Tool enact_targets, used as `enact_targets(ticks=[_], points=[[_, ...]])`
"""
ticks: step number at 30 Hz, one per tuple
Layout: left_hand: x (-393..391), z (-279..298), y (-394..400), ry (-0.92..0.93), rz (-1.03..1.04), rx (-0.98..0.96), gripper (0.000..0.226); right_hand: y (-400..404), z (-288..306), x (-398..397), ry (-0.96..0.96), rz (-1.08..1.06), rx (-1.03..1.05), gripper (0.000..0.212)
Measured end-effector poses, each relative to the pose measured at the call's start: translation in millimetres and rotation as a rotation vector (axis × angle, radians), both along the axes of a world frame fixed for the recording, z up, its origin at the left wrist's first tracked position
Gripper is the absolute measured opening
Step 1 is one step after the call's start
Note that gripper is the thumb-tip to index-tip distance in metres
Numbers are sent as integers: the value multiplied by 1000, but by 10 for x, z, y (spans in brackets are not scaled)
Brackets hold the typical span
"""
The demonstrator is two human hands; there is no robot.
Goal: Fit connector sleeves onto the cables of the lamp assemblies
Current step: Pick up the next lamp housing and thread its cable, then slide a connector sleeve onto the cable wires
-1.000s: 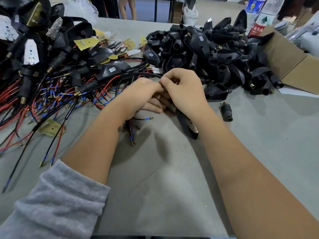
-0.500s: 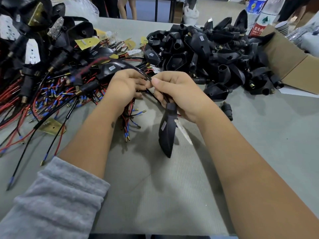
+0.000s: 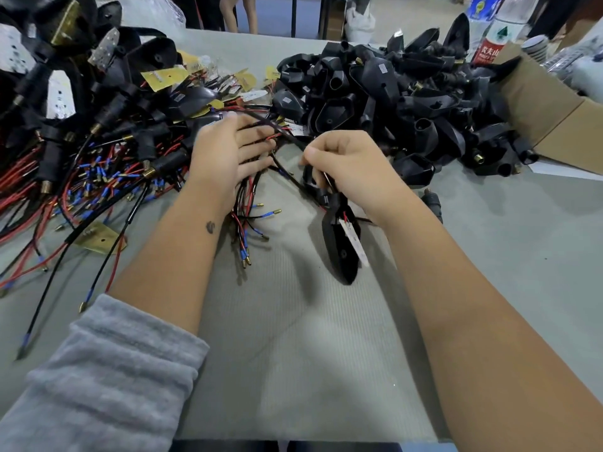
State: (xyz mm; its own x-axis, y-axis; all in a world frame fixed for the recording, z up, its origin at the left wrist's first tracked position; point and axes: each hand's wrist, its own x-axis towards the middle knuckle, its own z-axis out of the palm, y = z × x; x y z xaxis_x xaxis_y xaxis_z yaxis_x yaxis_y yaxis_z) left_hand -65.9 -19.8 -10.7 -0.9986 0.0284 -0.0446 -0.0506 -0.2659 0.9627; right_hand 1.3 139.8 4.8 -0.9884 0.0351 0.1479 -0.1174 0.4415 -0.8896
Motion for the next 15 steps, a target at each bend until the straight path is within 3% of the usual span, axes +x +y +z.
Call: enact_targets(ticks=[4, 15], points=[[-15, -24, -62, 7, 46, 198, 34, -14, 22, 62, -28, 53, 85, 19], [-39, -59, -16, 108, 120, 281, 17, 122, 18, 53, -106, 177, 95, 19]])
